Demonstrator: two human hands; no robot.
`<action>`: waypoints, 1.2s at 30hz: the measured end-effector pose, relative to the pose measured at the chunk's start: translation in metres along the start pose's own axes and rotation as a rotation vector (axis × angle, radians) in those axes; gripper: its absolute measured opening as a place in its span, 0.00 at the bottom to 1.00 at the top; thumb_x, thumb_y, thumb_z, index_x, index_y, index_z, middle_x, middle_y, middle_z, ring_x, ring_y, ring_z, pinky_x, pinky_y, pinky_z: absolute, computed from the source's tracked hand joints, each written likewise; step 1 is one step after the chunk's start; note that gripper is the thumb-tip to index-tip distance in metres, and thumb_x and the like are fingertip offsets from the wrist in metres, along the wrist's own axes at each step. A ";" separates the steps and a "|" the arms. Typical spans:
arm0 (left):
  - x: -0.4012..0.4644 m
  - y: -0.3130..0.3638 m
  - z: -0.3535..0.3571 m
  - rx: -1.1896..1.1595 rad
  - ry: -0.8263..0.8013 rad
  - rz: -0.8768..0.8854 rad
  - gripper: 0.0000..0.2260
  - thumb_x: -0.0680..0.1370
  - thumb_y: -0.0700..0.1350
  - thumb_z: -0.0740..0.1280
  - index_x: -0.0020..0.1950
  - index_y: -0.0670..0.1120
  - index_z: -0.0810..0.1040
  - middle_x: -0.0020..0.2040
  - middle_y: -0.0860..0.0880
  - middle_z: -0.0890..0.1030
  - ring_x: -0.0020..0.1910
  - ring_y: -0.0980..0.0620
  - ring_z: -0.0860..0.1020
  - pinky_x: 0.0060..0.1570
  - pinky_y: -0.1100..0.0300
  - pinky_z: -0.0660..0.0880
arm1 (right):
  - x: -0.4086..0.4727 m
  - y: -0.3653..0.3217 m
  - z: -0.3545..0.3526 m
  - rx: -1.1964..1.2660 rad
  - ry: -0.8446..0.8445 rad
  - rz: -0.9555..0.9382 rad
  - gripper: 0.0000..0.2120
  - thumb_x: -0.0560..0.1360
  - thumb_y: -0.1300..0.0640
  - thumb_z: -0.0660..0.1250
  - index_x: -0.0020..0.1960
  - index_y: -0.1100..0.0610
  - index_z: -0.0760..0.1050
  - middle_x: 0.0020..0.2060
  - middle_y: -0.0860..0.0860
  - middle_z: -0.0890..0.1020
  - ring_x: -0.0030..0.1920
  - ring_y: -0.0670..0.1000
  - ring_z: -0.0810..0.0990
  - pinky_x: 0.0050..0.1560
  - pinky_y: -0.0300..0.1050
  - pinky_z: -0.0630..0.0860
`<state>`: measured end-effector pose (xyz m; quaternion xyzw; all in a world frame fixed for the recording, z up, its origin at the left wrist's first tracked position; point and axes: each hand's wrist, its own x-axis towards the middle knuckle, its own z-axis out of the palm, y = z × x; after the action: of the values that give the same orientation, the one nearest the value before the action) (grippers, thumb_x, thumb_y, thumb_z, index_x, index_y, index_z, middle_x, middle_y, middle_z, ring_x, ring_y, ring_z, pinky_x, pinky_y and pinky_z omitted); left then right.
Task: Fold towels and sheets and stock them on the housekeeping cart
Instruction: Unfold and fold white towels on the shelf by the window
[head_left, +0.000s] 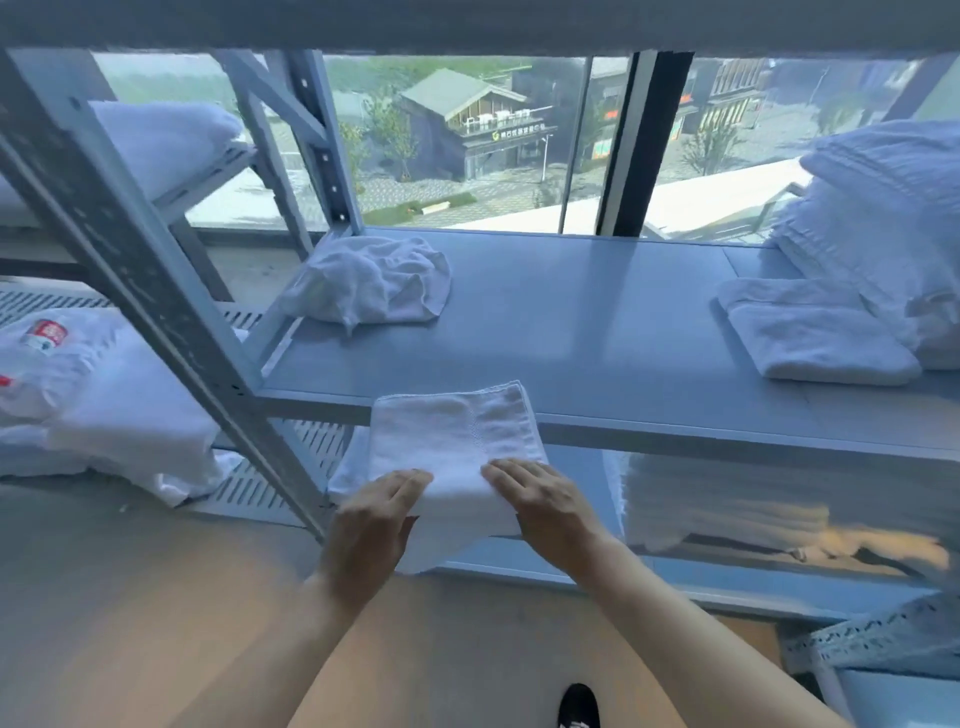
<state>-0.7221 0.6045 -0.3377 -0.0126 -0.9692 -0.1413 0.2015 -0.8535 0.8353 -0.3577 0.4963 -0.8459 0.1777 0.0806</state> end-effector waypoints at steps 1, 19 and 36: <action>-0.013 -0.007 -0.009 -0.004 0.012 -0.012 0.24 0.69 0.33 0.79 0.63 0.45 0.82 0.58 0.48 0.85 0.53 0.45 0.85 0.46 0.50 0.83 | 0.003 -0.017 0.002 0.006 -0.011 -0.002 0.31 0.66 0.75 0.67 0.67 0.57 0.76 0.62 0.52 0.81 0.62 0.55 0.80 0.58 0.48 0.79; 0.022 0.097 0.014 -0.172 -0.033 0.154 0.19 0.71 0.39 0.77 0.60 0.51 0.81 0.51 0.54 0.83 0.45 0.46 0.83 0.33 0.54 0.77 | -0.102 -0.002 -0.096 -0.160 0.030 0.321 0.26 0.68 0.72 0.66 0.63 0.54 0.77 0.54 0.50 0.83 0.50 0.56 0.82 0.47 0.50 0.79; 0.143 0.154 0.068 -0.068 -0.051 0.134 0.19 0.76 0.37 0.74 0.66 0.46 0.79 0.54 0.49 0.80 0.51 0.42 0.80 0.38 0.49 0.80 | -0.092 0.152 -0.127 -0.078 0.156 0.395 0.27 0.73 0.72 0.59 0.67 0.54 0.78 0.56 0.51 0.83 0.55 0.59 0.81 0.51 0.51 0.76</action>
<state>-0.8670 0.7663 -0.3002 -0.0879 -0.9656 -0.1598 0.1852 -0.9448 1.0257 -0.3030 0.3023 -0.9242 0.1949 0.1285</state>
